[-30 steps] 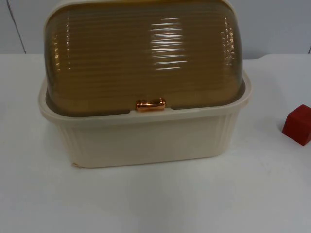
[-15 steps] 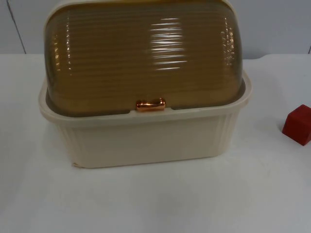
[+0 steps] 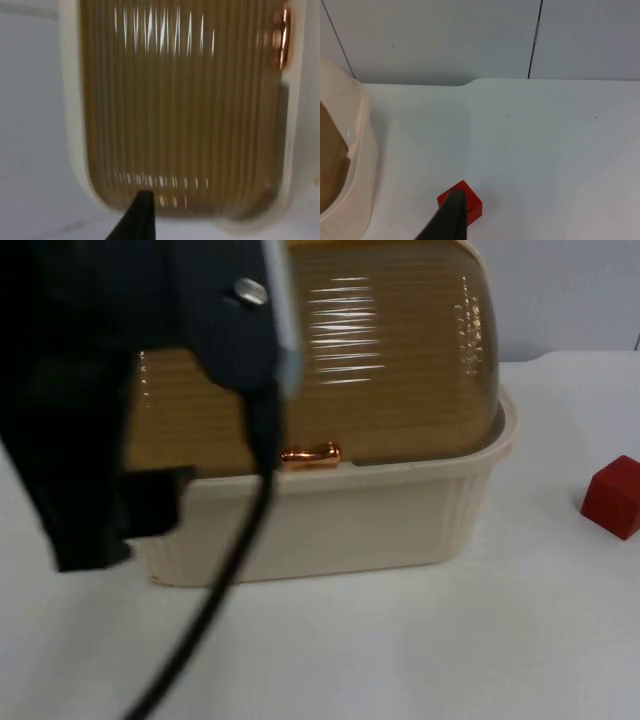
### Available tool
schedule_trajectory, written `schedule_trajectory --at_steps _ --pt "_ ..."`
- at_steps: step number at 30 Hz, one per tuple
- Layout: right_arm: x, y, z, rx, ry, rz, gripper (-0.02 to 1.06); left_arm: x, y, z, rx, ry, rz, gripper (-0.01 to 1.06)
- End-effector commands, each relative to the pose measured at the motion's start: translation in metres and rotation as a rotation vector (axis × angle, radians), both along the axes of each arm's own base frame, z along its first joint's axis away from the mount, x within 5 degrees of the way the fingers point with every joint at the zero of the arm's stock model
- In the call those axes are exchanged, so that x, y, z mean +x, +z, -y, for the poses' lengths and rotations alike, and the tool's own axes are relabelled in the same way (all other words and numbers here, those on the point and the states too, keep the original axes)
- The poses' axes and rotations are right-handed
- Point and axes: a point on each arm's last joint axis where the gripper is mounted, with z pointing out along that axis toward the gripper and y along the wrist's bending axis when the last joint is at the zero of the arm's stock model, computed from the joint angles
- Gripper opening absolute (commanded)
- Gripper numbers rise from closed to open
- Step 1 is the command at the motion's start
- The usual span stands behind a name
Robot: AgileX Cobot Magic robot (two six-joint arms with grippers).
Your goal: Open the box lid with the left hand, place the block into the box with the right hand, then close the box lid with the left hand.
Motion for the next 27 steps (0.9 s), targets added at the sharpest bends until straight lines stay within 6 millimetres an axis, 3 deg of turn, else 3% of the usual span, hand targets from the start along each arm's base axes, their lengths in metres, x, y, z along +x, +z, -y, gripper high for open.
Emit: schedule_trajectory --at_steps 1,8,14,17,18,21,27 --pt "-0.001 0.004 0.001 -0.001 -0.007 0.02 1.05 -0.002 -0.003 0.012 -0.01 -0.026 0.047 1.05" --pt "-0.001 0.004 0.001 -0.003 -0.007 0.021 1.05 0.003 -0.027 0.031 -0.035 0.034 0.035 1.05" --pt "-0.001 0.004 0.001 -0.007 -0.008 0.023 1.05 -0.018 -0.024 0.049 -0.09 -0.12 0.223 0.98" --pt "-0.001 0.004 0.001 -0.007 -0.008 0.023 1.05 -0.025 -0.034 0.046 -0.092 -0.146 0.272 0.92" --pt "-0.001 0.004 0.001 -0.007 -0.008 0.023 1.05 -0.029 -0.044 0.038 -0.069 -0.163 0.312 0.87" --pt "-0.001 0.004 0.001 -0.007 -0.008 0.021 1.05 -0.033 -0.068 0.019 -0.027 -0.139 0.294 0.86" --pt "0.0 0.004 0.001 -0.007 -0.007 0.028 1.05 -0.034 -0.073 0.016 -0.053 -0.133 0.286 0.86"
